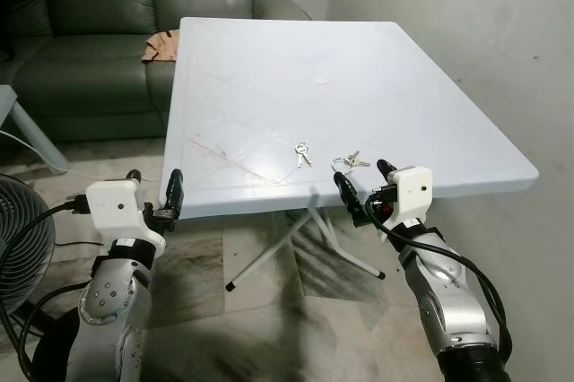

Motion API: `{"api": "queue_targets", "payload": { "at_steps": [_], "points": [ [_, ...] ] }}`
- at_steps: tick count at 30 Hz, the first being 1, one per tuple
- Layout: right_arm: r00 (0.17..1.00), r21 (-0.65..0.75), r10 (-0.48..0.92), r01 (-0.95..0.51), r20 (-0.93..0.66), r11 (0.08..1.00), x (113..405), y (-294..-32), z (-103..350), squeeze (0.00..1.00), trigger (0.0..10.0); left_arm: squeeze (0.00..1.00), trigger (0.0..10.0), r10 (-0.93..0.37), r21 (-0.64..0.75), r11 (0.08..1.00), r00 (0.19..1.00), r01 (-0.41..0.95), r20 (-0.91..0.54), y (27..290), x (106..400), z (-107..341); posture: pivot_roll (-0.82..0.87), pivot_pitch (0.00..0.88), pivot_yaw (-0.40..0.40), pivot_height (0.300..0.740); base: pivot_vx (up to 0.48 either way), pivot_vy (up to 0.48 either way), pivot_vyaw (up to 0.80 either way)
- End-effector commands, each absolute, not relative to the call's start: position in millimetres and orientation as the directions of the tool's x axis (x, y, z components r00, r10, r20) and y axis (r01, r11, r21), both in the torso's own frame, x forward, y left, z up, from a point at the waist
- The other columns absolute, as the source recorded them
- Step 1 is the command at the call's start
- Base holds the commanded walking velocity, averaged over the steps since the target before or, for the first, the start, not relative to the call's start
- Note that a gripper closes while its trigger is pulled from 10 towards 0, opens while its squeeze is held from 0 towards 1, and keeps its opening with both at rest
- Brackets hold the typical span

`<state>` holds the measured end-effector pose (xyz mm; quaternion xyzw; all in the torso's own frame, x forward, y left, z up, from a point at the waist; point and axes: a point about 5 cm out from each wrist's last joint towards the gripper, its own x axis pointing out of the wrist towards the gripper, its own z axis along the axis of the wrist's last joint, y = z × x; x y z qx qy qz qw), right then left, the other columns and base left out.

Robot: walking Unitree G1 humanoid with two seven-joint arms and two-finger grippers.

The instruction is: Hang keys on a hook

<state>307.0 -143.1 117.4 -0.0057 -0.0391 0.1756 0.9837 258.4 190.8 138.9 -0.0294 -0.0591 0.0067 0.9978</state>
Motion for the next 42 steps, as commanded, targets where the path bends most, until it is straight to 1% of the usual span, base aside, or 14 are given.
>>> {"api": "queue_targets", "payload": {
  "at_steps": [1,32,36,37,39,42],
  "points": [
    [0.935,-0.032,0.349,-0.348,0.068,0.937,308.5,-144.7,117.4,0.00,10.0,0.00,10.0,0.007,-0.052,0.999,0.995,-0.001,0.104,191.1,259.8,137.6,-0.10,0.000,-0.051,0.740,0.307,0.000,0.00],
    [0.930,-0.031,0.363,-0.361,0.057,0.932,308.4,-144.3,115.9,0.00,10.0,0.00,10.0,0.012,-0.056,0.998,0.994,-0.006,0.107,190.9,259.7,137.8,-0.10,0.000,-0.055,0.740,0.338,0.000,0.00],
    [0.930,-0.034,0.364,-0.363,0.056,0.931,308.4,-144.1,115.8,0.00,10.0,0.00,10.0,0.016,-0.054,0.998,0.994,-0.010,0.107,191.3,259.9,137.7,-0.10,0.000,-0.055,0.740,0.281,0.000,0.00],
    [0.918,-0.070,0.394,-0.390,0.051,0.918,308.0,-141.2,116.0,0.00,10.0,0.00,10.0,0.029,-0.028,0.999,0.992,-0.026,0.121,189.4,260.5,138.2,-0.10,0.000,-0.057,0.740,0.000,0.000,0.00],
    [0.914,-0.079,0.403,-0.399,0.047,0.913,307.8,-140.2,115.8,0.00,10.0,0.00,10.0,0.039,0.002,0.999,0.990,-0.040,0.132,187.9,260.7,138.6,-0.10,0.000,-0.057,0.740,0.000,0.000,0.00],
    [0.911,-0.087,0.409,-0.404,0.045,0.910,307.9,-139.9,115.9,0.00,10.0,0.00,10.0,0.033,-0.003,0.999,0.991,-0.032,0.126,187.1,261.0,137.9,-0.10,0.000,-0.057,0.740,0.000,0.000,0.80]
  ]
}}
